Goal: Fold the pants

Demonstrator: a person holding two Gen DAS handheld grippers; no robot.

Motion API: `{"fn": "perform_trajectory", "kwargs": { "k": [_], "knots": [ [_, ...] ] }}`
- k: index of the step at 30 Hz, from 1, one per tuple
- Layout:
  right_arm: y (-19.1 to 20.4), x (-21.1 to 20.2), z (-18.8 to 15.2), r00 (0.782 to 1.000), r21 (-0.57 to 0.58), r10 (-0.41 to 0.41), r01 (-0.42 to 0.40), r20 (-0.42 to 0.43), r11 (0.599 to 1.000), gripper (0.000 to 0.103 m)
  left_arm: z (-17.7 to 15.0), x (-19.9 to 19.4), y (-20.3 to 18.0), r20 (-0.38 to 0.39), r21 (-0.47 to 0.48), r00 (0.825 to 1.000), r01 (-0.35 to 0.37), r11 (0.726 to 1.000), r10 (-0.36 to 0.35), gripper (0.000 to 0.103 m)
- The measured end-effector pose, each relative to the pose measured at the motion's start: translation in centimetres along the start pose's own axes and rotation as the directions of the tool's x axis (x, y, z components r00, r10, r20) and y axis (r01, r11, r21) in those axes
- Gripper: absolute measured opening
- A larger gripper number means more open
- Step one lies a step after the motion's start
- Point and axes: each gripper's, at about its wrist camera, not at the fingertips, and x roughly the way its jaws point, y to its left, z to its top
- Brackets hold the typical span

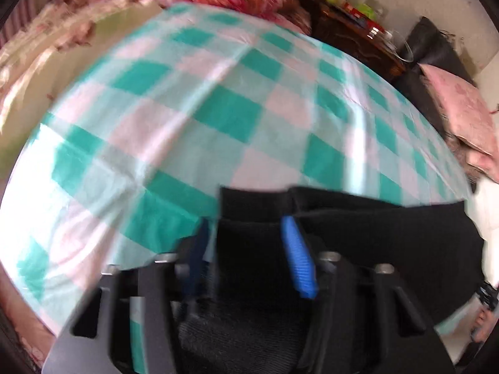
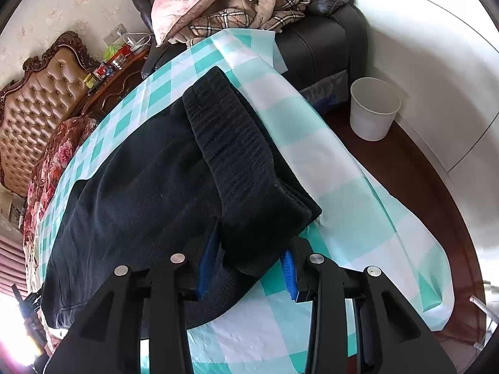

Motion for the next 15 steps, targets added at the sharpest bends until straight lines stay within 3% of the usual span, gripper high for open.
{"fn": "perform_trajectory", "kwargs": {
  "k": [1, 2, 3, 7, 11, 12, 15],
  "knots": [
    [-0.1, 0.0, 0.0, 1.0, 0.0, 0.001, -0.001, 0.001, 1.0, 0.034, -0.2, -0.4, -0.4, 0.002, 0.039, 0.999, -0.043, 0.998, 0.043, 0.014],
    [0.0, 0.0, 0.0, 1.0, 0.0, 0.0, 0.0, 0.0, 1.0, 0.035, -0.4, -0.5, -0.5, 0.002, 0.046, 1.0, -0.03, 0.998, 0.03, 0.011],
    [0.0, 0.1, 0.0, 1.0, -0.002, -0.002, 0.002, -0.001, 1.0, 0.036, -0.6, -1.0, -0.5, 0.009, 0.047, 1.0, -0.002, 0.999, 0.001, 0.01],
    [0.5, 0.2, -0.1, 1.0, -0.026, -0.023, 0.022, -0.007, 0.999, 0.04, -0.8, -4.7, -1.6, 0.106, 0.084, 0.994, -0.028, 0.996, 0.019, 0.009],
    [0.4, 0.1, -0.2, 1.0, -0.021, -0.017, 0.017, -0.004, 1.0, 0.04, -0.2, -9.8, -3.3, 0.295, 0.121, 0.954, -0.085, 0.989, 0.046, 0.009],
    [0.4, 0.0, -0.2, 1.0, -0.022, -0.019, 0.019, -0.002, 1.0, 0.04, 0.1, -9.8, -3.4, 0.312, 0.118, 0.948, -0.108, 0.987, 0.067, 0.009],
    [0.7, 0.0, -0.3, 1.0, -0.028, -0.03, 0.03, 0.003, 0.999, 0.04, 1.3, -5.4, -2.6, 0.202, 0.085, 0.967, -0.175, 0.981, 0.155, 0.009]
  ]
}}
